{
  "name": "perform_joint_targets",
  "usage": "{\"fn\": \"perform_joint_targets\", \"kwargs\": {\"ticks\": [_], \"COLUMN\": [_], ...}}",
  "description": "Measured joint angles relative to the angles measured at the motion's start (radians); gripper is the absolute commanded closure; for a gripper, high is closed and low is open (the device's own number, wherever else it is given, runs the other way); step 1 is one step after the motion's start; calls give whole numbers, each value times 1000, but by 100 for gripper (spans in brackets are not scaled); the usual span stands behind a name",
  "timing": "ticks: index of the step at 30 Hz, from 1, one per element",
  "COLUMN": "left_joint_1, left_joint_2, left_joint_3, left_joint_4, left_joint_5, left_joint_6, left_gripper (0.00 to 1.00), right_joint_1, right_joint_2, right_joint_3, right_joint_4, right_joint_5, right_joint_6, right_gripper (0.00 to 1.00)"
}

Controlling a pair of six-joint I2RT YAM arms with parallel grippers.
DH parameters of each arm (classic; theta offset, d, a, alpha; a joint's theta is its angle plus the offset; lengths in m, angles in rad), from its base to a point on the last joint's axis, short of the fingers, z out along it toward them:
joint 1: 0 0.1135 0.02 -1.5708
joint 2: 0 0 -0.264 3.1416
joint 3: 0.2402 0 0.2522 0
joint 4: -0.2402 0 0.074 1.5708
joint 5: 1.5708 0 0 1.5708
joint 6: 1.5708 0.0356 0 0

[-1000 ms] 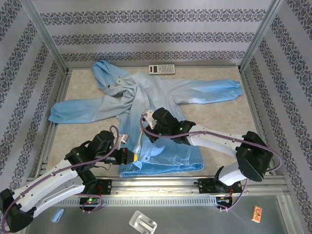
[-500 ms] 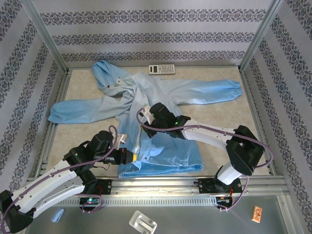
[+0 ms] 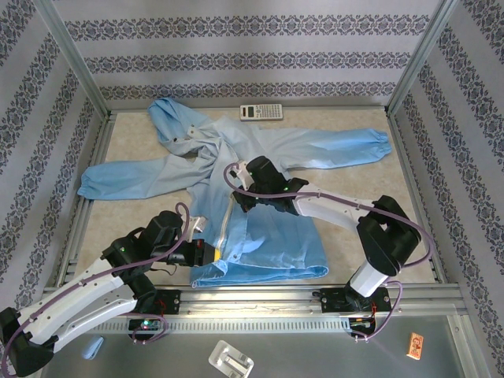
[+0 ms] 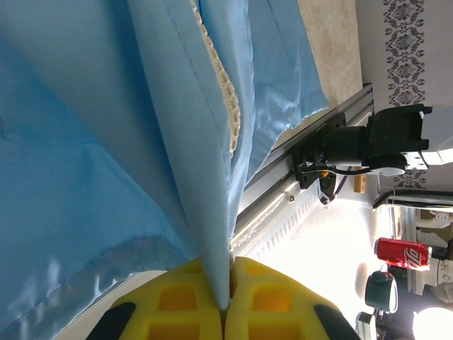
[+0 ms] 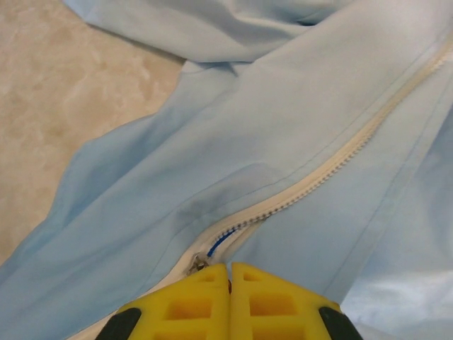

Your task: Zip up the jacket

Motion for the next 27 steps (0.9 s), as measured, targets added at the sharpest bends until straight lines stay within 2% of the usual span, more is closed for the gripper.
{"fn": "perform_joint_targets", "kwargs": {"ticks": [15,22,27], "left_joint_1": [-1,-1,-1], "left_joint_2": [-9,-9,-9], "left_joint_3": [6,15,15], "left_joint_4": [-45,-58,-64], "left_joint_5": [56,58,55], "left_joint_6": [4,11,23], "left_gripper": [100,100,100], "right_joint_1": [-88,-89,-89], "right_joint_2": [62,89,69], "right_joint_3": [69,83,71], "right_joint_4": [20,31,60], "right_joint_5": [73,68,10], "right_joint_6": [-16,-26,-26], "right_gripper": [100,100,100]}}
